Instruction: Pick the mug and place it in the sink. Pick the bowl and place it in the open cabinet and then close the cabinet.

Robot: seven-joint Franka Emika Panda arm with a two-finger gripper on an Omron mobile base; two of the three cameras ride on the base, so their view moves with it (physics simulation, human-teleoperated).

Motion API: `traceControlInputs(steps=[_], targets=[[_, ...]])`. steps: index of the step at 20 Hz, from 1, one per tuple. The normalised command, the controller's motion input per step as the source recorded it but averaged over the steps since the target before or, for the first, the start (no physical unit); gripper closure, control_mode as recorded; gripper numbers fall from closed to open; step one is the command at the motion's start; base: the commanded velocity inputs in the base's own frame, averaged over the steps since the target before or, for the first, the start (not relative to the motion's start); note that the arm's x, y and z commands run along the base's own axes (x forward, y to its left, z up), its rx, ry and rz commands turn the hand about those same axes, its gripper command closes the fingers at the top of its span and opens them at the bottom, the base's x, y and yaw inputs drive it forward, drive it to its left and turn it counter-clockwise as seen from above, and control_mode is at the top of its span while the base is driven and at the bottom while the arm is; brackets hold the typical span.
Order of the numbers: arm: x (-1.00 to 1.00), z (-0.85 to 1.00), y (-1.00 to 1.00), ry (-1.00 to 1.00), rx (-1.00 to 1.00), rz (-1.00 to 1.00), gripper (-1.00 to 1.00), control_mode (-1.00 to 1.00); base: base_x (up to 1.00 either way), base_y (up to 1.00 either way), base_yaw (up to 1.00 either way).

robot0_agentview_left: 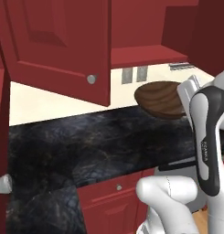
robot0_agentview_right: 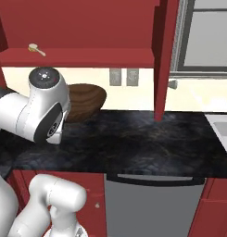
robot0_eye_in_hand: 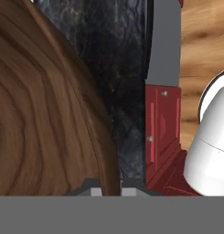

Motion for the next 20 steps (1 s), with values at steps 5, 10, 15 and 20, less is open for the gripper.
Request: traceControlInputs(steps=[5, 10, 15, 20], targets=[[0.00, 0.00, 0.00, 0.00, 0.00, 0.00, 1.00, 1.00, 0.67, -0.25, 0.00], [0.00, 0.00, 0.00, 0.00, 0.00, 0.00, 1.00, 1.00, 0.02, -0.16, 0.00], [0.00, 0.00, 0.00, 0.00, 0.00, 0.00, 1.00, 1.00, 0.02, 0.04, 0.00], [0.00, 0.00, 0.00, 0.00, 0.00, 0.00, 1.00, 1.00, 0.00, 0.01, 0.02]])
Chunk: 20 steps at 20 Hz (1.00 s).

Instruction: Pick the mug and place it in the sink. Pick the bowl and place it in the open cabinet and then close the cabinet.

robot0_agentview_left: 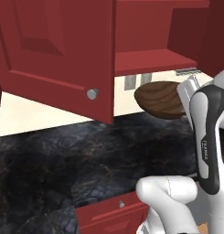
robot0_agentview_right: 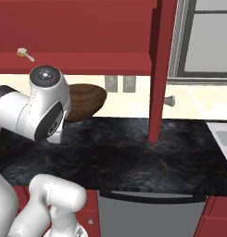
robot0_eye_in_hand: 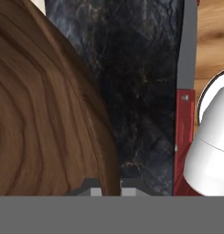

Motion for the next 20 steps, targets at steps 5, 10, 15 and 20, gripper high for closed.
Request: traceControlInputs(steps=[5, 10, 15, 20], targets=[[0.00, 0.00, 0.00, 0.00, 0.00, 0.00, 1.00, 1.00, 0.00, 0.00, 0.10], [0.00, 0.00, 0.00, 0.00, 0.00, 0.00, 1.00, 1.00, 0.00, 0.01, 0.13], [0.00, 0.00, 0.00, 0.00, 0.00, 0.00, 1.00, 1.00, 0.00, 0.00, 0.12], [0.00, 0.01, 0.00, -0.06, -0.12, 0.08, 1.00, -1.00, 0.00, 0.00, 0.00]])
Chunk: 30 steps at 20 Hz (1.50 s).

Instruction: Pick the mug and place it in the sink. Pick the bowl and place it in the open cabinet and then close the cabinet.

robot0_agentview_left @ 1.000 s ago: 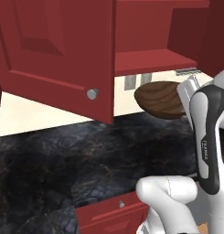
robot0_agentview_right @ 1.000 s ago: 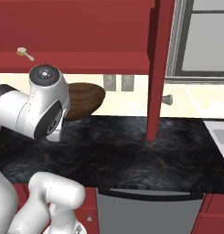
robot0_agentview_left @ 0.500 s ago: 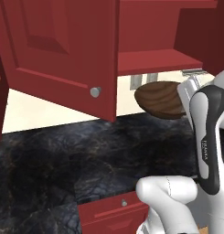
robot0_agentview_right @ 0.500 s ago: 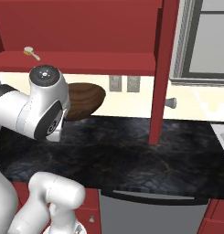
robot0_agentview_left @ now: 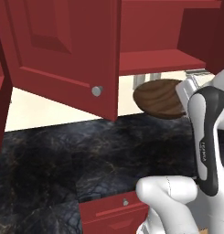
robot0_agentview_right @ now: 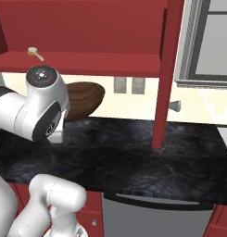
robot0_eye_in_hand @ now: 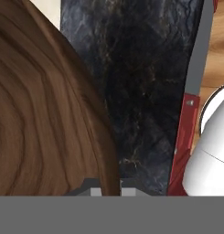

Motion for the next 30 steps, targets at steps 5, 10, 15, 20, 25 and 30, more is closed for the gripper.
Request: traceControlInputs(steps=[5, 10, 15, 20, 25, 30], targets=[[-0.01, 0.16, 0.01, -0.09, -0.11, 0.02, 1.00, -1.00, 0.00, 0.00, 0.00], [0.00, 0.28, 0.00, -0.03, -0.01, 0.00, 1.00, -1.00, 0.00, 0.00, 0.00], [0.05, 0.32, 0.00, -0.01, 0.06, 0.00, 1.00, -1.00, 0.00, 0.00, 0.00], [0.19, 0.28, 0.00, 0.00, 0.20, 0.00, 1.00, -1.00, 0.00, 0.00, 0.00], [0.28, 0.14, 0.00, -0.01, 0.21, 0.00, 1.00, -1.00, 0.00, 0.00, 0.00], [0.37, 0.04, 0.10, -0.14, 0.01, 0.00, 1.00, -1.00, 0.00, 0.00, 0.00]])
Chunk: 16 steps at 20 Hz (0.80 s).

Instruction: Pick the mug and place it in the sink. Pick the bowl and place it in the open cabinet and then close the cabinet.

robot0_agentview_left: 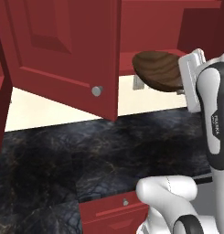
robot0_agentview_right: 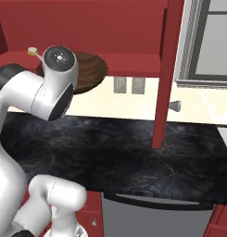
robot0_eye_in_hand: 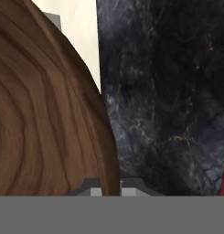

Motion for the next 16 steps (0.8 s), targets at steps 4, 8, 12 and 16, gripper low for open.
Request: traceControlInputs(steps=[4, 8, 12, 16], targets=[[0.51, 0.07, 0.13, -0.14, -0.01, 0.00, 1.00, -1.00, 0.00, 0.00, 0.00], [0.51, 0.15, 0.09, -0.07, -0.10, 0.00, 1.00, -1.00, 0.00, 0.00, 0.00], [0.50, 0.25, 0.02, -0.09, -0.10, 0.00, 1.00, -1.00, 0.00, 0.00, 0.00], [0.44, 0.33, 0.00, -0.04, -0.09, 0.00, 1.00, -1.00, 0.00, 0.00, 0.00]])
